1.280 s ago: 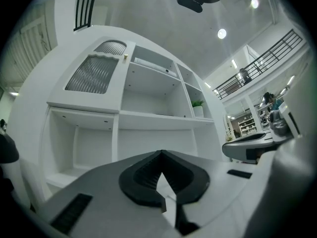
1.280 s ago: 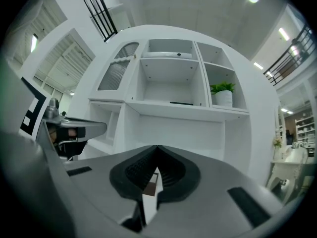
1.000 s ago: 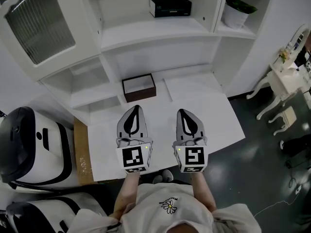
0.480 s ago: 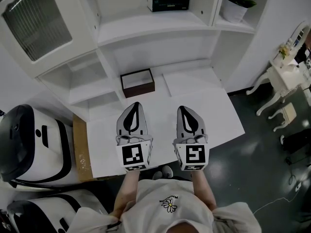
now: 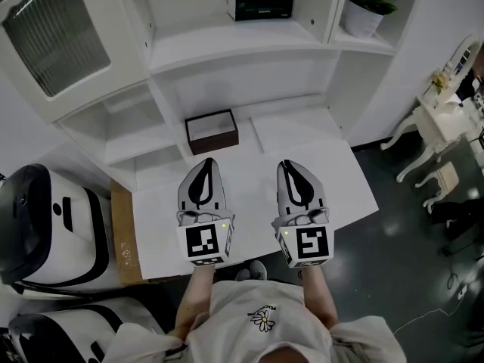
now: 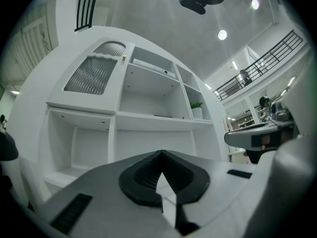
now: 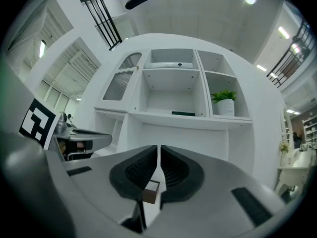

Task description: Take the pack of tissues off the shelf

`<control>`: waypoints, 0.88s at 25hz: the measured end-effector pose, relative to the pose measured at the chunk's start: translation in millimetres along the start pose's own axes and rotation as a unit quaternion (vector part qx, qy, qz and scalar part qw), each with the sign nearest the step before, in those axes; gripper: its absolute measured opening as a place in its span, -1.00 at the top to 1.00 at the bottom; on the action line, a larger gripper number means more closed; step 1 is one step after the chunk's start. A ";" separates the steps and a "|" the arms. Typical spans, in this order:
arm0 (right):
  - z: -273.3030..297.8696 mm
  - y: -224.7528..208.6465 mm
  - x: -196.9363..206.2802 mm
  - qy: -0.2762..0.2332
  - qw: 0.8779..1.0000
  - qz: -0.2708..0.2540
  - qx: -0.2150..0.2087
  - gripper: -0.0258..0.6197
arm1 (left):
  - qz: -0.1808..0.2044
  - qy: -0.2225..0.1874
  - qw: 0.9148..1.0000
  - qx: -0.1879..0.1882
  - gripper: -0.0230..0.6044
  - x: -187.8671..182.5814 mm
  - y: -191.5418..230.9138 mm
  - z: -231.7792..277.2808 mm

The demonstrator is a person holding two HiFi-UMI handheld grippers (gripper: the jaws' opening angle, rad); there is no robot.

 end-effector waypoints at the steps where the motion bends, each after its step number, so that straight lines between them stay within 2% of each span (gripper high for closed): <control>1: 2.1 -2.1 -4.4 -0.005 1.000 -0.001 -0.002 0.91 | 0.000 0.000 1.000 0.000 0.93 0.1 0.9 0.7; 7: 13.5 -21.6 -32.8 -0.040 0.999 -0.022 0.004 0.88 | 0.001 -0.002 1.000 -0.004 0.93 -1.9 4.2 4.0; 15: 22.9 -37.0 -54.4 -0.063 0.998 -0.030 0.003 0.66 | 0.007 -0.008 1.000 -0.009 0.93 -8.8 9.3 8.4; 19: 31.0 -35.6 -63.3 -0.072 0.997 -0.039 -0.015 0.44 | 0.015 -0.003 1.000 -0.009 0.93 -9.8 7.8 11.7; 22: 38.9 -32.5 -73.1 -0.088 0.994 -0.059 -0.034 0.38 | 0.023 0.004 1.000 -0.010 0.93 -9.1 6.4 14.7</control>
Point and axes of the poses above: the fingertips, and each gripper's own axes: z forward along the fingers, y to its left, x out of its underside, the point moved 8 cm from there along -z, backward along the fingers, and after that the axes turned 2 degrees about -y, right-handed, at the moved point
